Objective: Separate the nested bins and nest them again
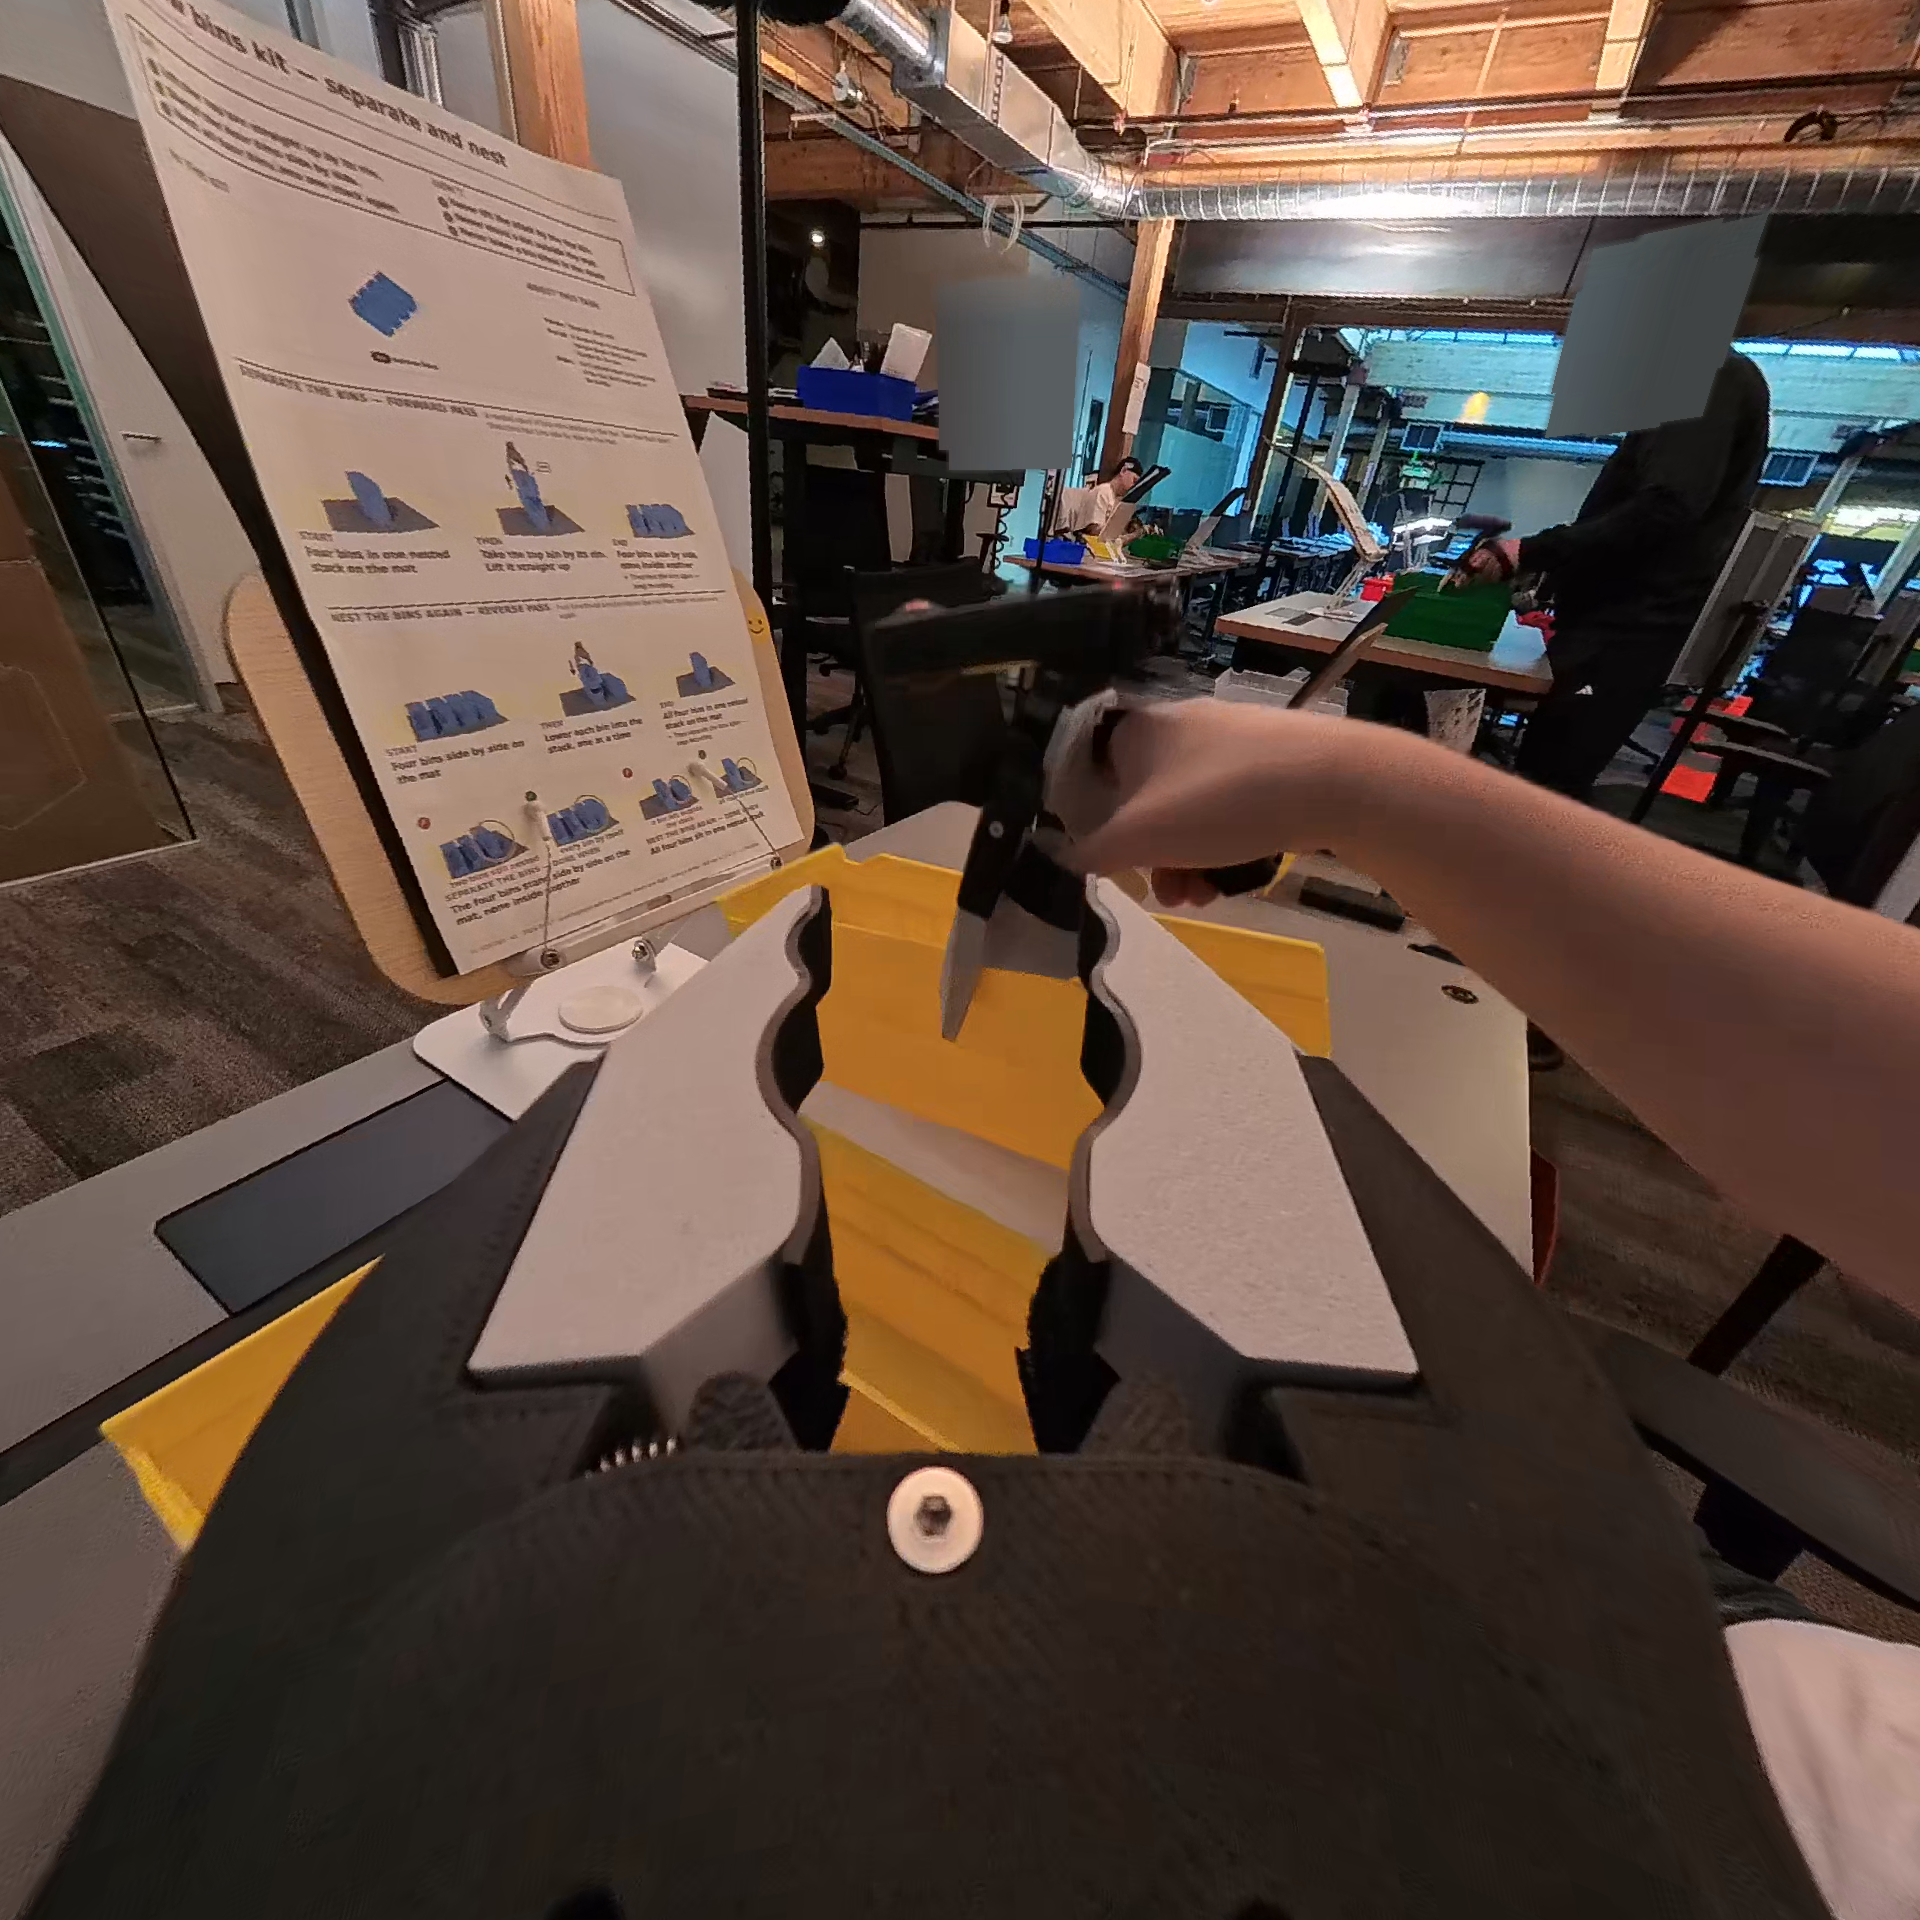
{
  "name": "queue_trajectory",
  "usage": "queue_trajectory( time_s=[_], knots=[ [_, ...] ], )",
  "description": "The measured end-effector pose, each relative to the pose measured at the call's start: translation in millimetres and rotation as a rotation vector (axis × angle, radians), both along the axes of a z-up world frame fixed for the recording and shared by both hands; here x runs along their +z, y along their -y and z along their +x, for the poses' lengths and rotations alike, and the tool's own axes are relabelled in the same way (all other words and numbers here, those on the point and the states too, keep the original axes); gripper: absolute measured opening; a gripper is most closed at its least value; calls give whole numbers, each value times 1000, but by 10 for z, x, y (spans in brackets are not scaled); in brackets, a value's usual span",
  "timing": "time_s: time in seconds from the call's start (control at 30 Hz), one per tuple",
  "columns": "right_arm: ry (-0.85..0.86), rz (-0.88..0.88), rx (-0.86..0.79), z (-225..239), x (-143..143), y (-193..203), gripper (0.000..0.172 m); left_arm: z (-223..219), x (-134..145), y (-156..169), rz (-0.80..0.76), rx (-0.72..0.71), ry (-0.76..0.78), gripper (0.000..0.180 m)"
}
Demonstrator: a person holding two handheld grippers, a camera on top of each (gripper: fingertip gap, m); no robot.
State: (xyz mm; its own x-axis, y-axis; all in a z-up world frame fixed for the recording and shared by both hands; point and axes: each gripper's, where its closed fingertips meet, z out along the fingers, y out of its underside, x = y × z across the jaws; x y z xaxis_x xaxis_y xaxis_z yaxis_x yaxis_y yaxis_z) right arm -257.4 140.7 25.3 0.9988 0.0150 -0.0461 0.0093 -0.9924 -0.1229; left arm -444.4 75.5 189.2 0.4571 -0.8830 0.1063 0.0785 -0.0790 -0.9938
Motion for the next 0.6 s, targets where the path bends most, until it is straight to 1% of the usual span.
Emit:
queue_trajectory(
  time_s=[0.07, 0.17, 0.27, 0.37, 0.6],
  knots=[
    [-15, 14, 16, -232, 116, -40, 110, -34, 4, 9, -1, 5, 2, 47],
    [-36, 40, 35, -562, 163, -111, 110, -82, 25, 22, -1, 6, 13, 47],
    [-63, 56, 38, -823, 74, -157, 110, -125, 43, 25, -2, 5, 25, 46],
    [-76, 26, 35, -970, -90, -121, 110, -175, 63, 13, -9, 11, 45, 48],
    [1, -4, 2, -998, -326, -94, 111, -297, 120, 59, -2, 22, 73, 48]
  ],
)
